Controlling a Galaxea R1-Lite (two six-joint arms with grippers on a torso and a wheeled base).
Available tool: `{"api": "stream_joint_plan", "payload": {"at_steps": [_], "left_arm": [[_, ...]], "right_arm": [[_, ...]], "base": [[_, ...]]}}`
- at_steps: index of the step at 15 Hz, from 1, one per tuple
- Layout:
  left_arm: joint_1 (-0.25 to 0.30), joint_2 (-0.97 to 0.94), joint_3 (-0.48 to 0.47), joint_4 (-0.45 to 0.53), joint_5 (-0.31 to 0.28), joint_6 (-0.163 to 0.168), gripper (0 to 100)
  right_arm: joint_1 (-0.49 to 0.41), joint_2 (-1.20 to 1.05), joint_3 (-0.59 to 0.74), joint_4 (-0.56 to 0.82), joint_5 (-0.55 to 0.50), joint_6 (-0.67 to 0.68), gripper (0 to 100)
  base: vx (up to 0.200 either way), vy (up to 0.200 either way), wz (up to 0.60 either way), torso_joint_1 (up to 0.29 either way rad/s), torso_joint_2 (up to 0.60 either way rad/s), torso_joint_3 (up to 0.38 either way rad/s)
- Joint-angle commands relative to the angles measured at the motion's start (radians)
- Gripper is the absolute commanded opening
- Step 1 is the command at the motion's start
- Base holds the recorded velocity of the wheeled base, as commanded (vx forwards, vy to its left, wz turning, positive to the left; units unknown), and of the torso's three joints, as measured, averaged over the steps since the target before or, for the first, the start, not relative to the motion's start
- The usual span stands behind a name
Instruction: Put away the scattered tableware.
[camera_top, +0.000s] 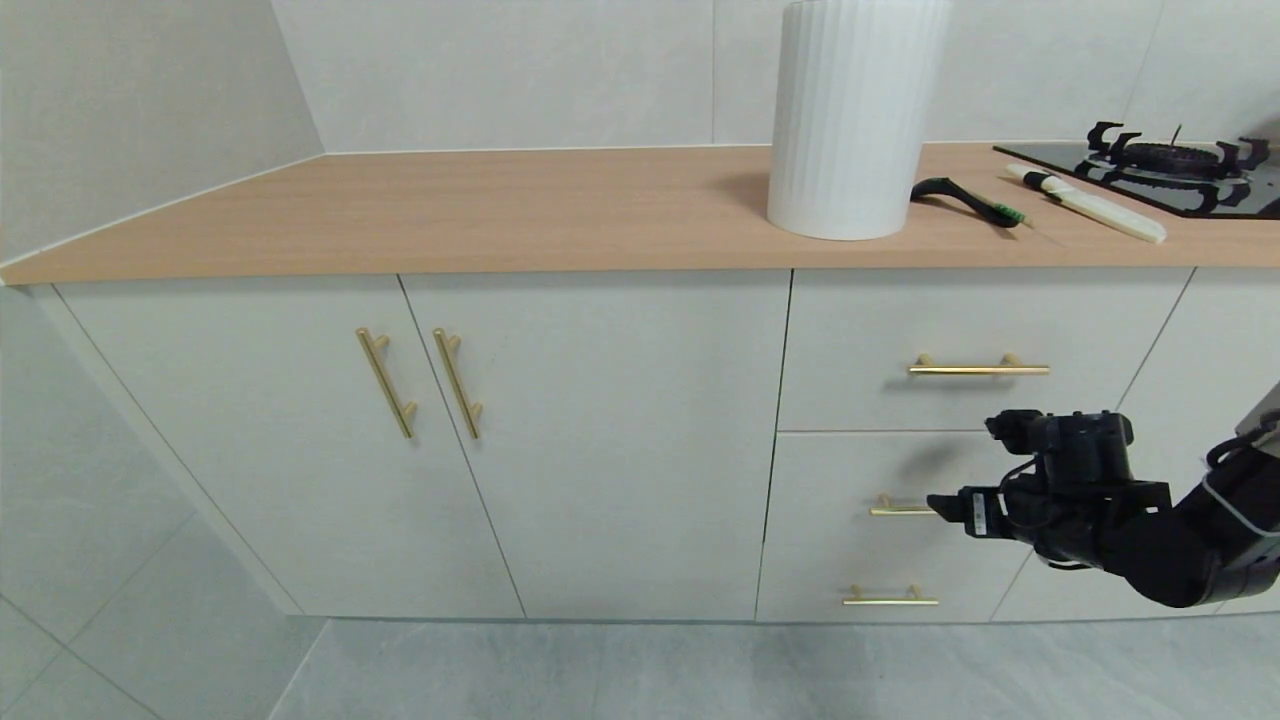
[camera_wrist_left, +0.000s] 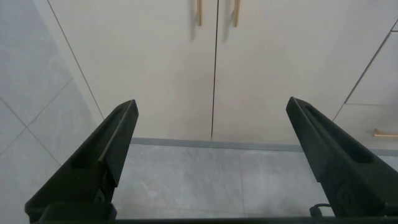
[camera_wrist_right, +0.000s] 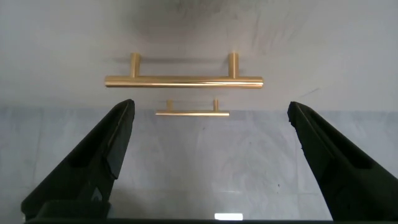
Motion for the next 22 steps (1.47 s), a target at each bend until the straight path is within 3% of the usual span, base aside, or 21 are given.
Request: {"api": "stream_joint_plan", "payload": {"at_steps": [1, 6, 9, 22], "left_arm": [[-0.001, 0.0, 0.0, 0.0, 0.0, -0.001, 100], [0.001, 0.0, 0.0, 0.0, 0.0, -0.001, 100], [-0.001, 0.0, 0.0, 0.0, 0.0, -0.001, 100], [-0.001, 0.0, 0.0, 0.0, 0.0, -0.001, 100]], "right_arm": [[0.002, 0.052, 0.006, -0.022, -0.004, 0.0, 100], [0.004, 0.118, 0.006, -0.142, -0.021, -0.002, 100], [0.011, 0.209, -0.005, -0.28, -0.06, -0.008, 100], [0.017, 0.293, -0.105, -0.275, -0.106, -0.008, 100]], "base": [[0.0, 0.0, 0.0, 0.0, 0.0, 0.0], [0.0, 0.0, 0.0, 0.0, 0.0, 0.0], [0.0, 0.0, 0.0, 0.0, 0.0, 0.0], [0.0, 0.0, 0.0, 0.0, 0.0, 0.0]]}}
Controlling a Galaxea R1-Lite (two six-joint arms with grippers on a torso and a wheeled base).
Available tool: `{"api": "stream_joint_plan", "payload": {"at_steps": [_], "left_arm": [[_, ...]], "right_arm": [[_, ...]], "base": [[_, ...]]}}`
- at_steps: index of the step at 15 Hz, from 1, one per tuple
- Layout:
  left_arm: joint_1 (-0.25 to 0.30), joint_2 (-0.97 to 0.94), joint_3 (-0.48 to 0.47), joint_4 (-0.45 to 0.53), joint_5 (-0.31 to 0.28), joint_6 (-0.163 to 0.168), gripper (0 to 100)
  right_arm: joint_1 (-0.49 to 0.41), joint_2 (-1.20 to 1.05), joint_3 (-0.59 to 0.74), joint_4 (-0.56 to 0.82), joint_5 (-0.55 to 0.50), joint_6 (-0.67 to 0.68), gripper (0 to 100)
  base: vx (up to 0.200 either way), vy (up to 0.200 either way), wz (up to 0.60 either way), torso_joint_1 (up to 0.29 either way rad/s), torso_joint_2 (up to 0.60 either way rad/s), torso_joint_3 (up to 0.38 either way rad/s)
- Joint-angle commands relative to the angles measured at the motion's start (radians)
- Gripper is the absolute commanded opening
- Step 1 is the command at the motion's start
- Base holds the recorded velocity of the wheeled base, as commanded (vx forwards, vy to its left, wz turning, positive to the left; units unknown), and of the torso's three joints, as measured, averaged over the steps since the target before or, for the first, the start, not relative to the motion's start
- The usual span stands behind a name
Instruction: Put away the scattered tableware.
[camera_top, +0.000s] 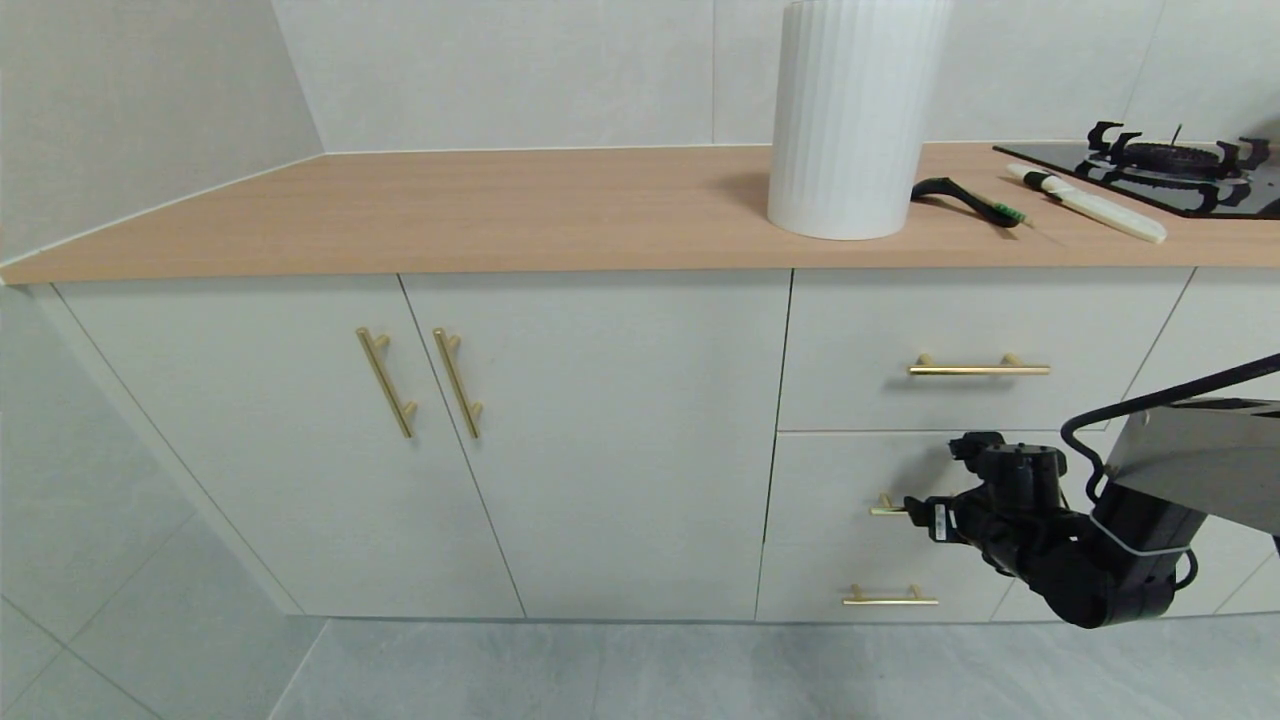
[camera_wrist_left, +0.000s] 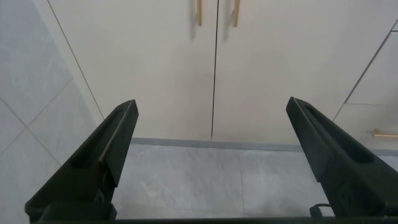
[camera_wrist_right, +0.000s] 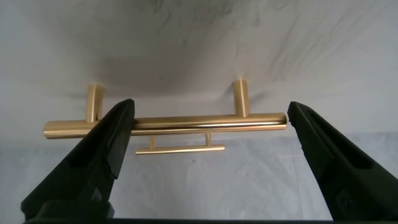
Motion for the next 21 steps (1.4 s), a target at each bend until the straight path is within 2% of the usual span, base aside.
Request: {"api": "stream_joint_plan", "payload": {"at_steps": [1, 8, 10, 13, 14, 15, 16, 18, 21], "left_arm": [[0.0, 0.001, 0.0, 0.0, 0.0, 0.0, 100], [0.0, 0.001, 0.0, 0.0, 0.0, 0.0, 100], [0.0, 0.001, 0.0, 0.0, 0.0, 0.0, 100], [0.0, 0.001, 0.0, 0.0, 0.0, 0.0, 100], [0.0, 0.001, 0.0, 0.0, 0.0, 0.0, 100], [0.002, 0.001, 0.0, 0.0, 0.0, 0.0, 100], [0.0, 0.001, 0.0, 0.0, 0.0, 0.0, 100], [0.0, 0.001, 0.0, 0.0, 0.0, 0.0, 100], [0.0, 0.001, 0.0, 0.0, 0.0, 0.0, 100]], "right_arm": [[0.0, 0.008, -0.004, 0.002, 0.0, 0.0, 100], [-0.003, -0.027, 0.004, 0.122, 0.006, -0.005, 100], [-0.006, -0.14, 0.028, 0.255, 0.02, -0.005, 100], [-0.006, -0.44, 0.05, 0.568, 0.144, -0.003, 100], [-0.005, -0.602, 0.044, 0.705, 0.162, -0.005, 100], [0.0, -0.665, 0.034, 0.763, 0.164, -0.006, 100], [0.018, -0.752, -0.041, 0.899, 0.164, -0.028, 100], [0.038, -0.746, -0.17, 1.085, 0.162, -0.048, 100], [0.041, -0.653, -0.174, 1.076, 0.159, -0.048, 100]], "base": [[0.0, 0.0, 0.0, 0.0, 0.0, 0.0], [0.0, 0.0, 0.0, 0.0, 0.0, 0.0], [0.0, 0.0, 0.0, 0.0, 0.0, 0.0], [0.0, 0.0, 0.0, 0.0, 0.0, 0.0], [0.0, 0.0, 0.0, 0.0, 0.0, 0.0], [0.0, 0.0, 0.0, 0.0, 0.0, 0.0], [0.0, 0.0, 0.0, 0.0, 0.0, 0.0], [0.0, 0.0, 0.0, 0.0, 0.0, 0.0], [0.0, 0.0, 0.0, 0.0, 0.0, 0.0]]}}
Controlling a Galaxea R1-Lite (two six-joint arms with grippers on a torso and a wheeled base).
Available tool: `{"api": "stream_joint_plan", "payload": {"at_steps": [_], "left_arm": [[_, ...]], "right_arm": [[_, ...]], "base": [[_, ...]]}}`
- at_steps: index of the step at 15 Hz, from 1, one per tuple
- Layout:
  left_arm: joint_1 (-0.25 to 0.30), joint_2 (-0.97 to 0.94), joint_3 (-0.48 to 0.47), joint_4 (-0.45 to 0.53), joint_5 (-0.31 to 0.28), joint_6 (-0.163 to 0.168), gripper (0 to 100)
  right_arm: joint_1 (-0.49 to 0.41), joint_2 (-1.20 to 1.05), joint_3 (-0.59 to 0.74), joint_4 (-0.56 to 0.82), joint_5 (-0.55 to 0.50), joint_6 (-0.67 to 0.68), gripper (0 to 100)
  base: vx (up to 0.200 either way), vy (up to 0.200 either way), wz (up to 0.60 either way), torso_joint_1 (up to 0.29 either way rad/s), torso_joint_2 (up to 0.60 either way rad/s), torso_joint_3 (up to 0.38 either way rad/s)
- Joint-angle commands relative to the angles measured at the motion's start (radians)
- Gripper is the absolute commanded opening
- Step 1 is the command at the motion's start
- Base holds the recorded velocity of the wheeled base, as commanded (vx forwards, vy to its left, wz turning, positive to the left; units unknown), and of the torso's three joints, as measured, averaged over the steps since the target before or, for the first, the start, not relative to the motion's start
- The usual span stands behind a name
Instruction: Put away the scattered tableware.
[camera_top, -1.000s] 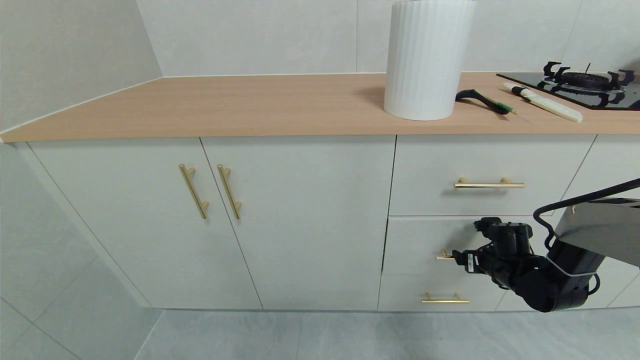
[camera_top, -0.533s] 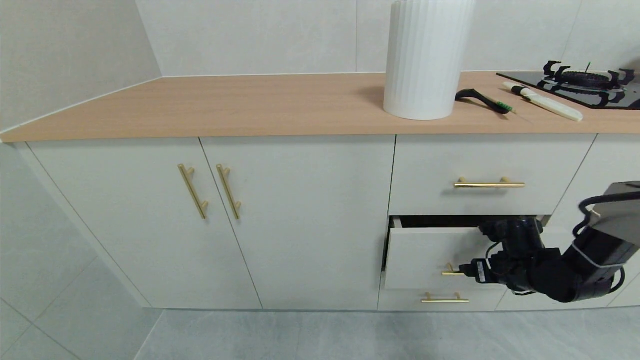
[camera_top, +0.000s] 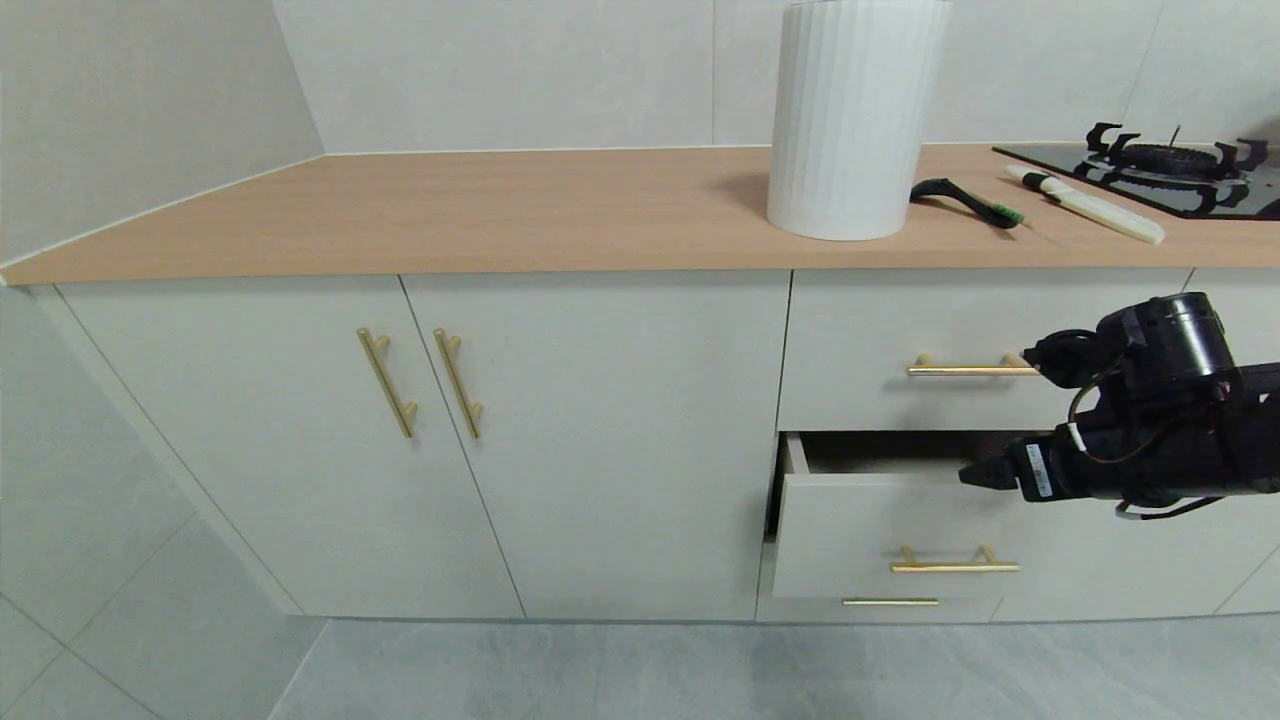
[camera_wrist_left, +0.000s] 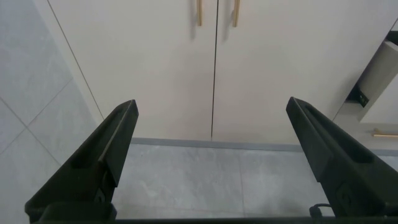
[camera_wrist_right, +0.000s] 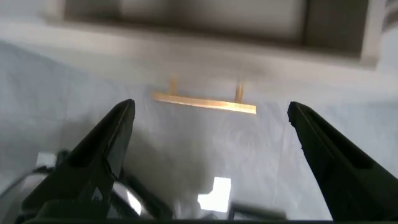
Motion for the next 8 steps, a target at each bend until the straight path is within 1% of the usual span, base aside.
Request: {"api": "stream_joint_plan", "payload": {"at_steps": [1, 4, 8], "left_arm": [[0.0, 0.001, 0.0, 0.0, 0.0, 0.0, 100], [0.0, 0.001, 0.0, 0.0, 0.0, 0.0, 100], [0.0, 0.001, 0.0, 0.0, 0.0, -0.001, 100]], "right_arm": [[0.01, 0.058, -0.023, -0.036, 0.0, -0.002, 100], [0.011, 0.154, -0.019, -0.165, -0.009, 0.006, 100], [0.013, 0.182, 0.015, -0.281, -0.026, 0.008, 100]], "base": [[0.0, 0.0, 0.0, 0.0, 0.0, 0.0], [0.0, 0.0, 0.0, 0.0, 0.0, 0.0], [0.0, 0.0, 0.0, 0.0, 0.0, 0.0]]}}
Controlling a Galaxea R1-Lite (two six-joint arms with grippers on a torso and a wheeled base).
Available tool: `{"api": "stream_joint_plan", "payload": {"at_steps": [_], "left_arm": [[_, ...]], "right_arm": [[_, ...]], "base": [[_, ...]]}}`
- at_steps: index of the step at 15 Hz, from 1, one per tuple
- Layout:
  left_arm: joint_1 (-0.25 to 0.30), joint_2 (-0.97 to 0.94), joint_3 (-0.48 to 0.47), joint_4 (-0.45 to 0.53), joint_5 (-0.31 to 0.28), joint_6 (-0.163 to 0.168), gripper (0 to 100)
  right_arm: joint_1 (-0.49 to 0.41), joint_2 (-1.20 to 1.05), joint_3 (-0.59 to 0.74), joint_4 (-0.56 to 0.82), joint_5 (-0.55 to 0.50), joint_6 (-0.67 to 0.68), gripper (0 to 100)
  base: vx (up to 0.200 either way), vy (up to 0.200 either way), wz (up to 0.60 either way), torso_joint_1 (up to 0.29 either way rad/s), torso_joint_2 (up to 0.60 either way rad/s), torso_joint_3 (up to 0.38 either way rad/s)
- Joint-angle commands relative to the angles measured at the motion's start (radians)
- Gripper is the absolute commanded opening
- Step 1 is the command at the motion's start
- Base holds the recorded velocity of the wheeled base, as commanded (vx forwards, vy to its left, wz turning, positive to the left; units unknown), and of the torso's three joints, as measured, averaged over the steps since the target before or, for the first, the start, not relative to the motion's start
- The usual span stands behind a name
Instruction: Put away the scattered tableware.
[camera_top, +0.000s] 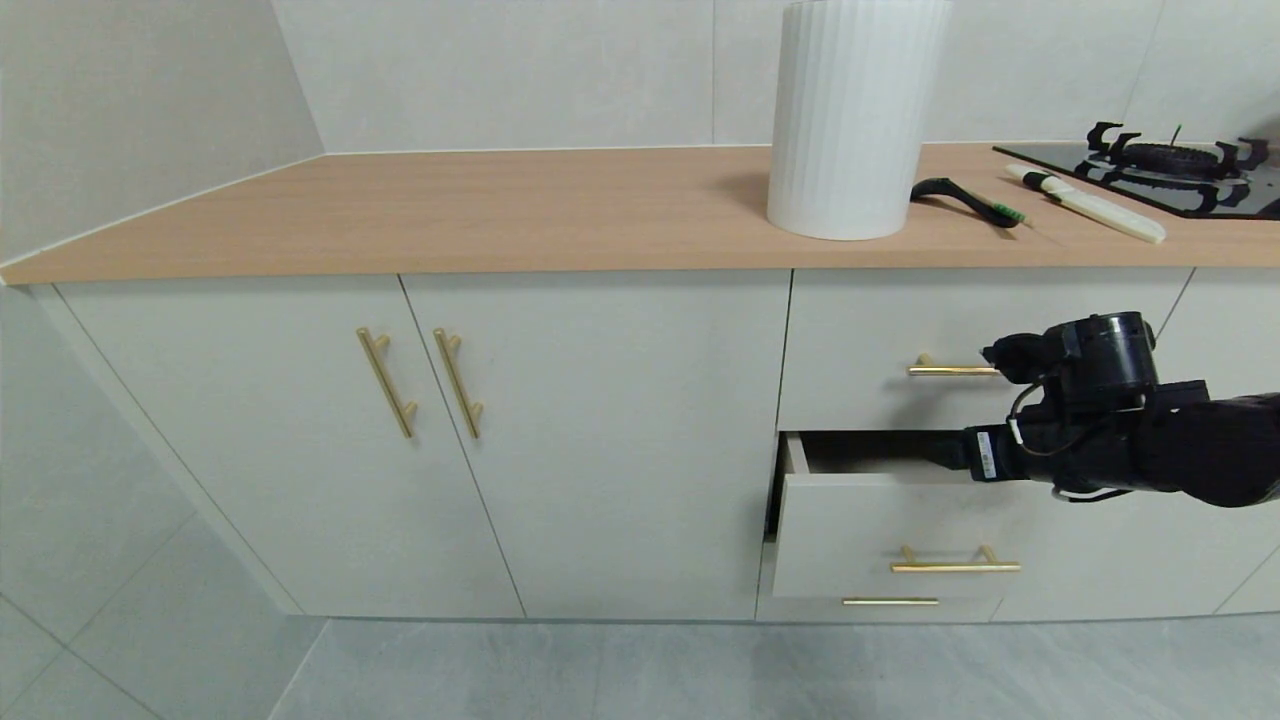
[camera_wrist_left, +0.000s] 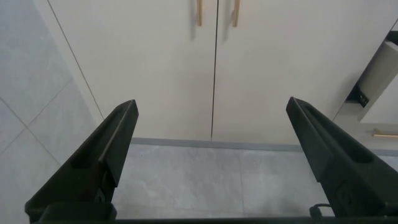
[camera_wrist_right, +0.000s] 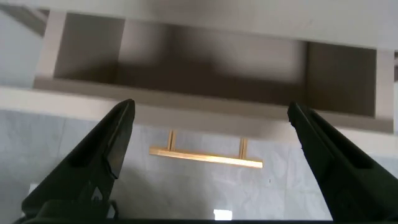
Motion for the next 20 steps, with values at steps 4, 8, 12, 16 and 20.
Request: {"api": "stream_joint_plan", "payload": {"at_steps": [4, 8, 12, 16, 20], "left_arm": [[0.0, 0.001, 0.0, 0.0, 0.0, 0.0, 100], [0.0, 0.001, 0.0, 0.0, 0.0, 0.0, 100], [0.002, 0.001, 0.0, 0.0, 0.0, -0.001, 100], [0.0, 0.001, 0.0, 0.0, 0.0, 0.0, 100], [0.0, 0.001, 0.0, 0.0, 0.0, -0.001, 100]], "right_arm": [[0.027, 0.051, 0.022, -0.028, -0.002, -0.001, 100], [0.041, 0.104, 0.025, -0.088, -0.059, 0.0, 100], [0.041, 0.089, 0.033, -0.085, -0.067, -0.001, 100], [0.041, 0.047, 0.022, 0.006, -0.064, -0.003, 100], [0.044, -0.022, 0.005, 0.113, -0.059, -0.003, 100]], "base": [[0.0, 0.0, 0.0, 0.0, 0.0, 0.0], [0.0, 0.0, 0.0, 0.0, 0.0, 0.0], [0.0, 0.0, 0.0, 0.0, 0.0, 0.0], [0.0, 0.0, 0.0, 0.0, 0.0, 0.0], [0.0, 0.0, 0.0, 0.0, 0.0, 0.0]]}}
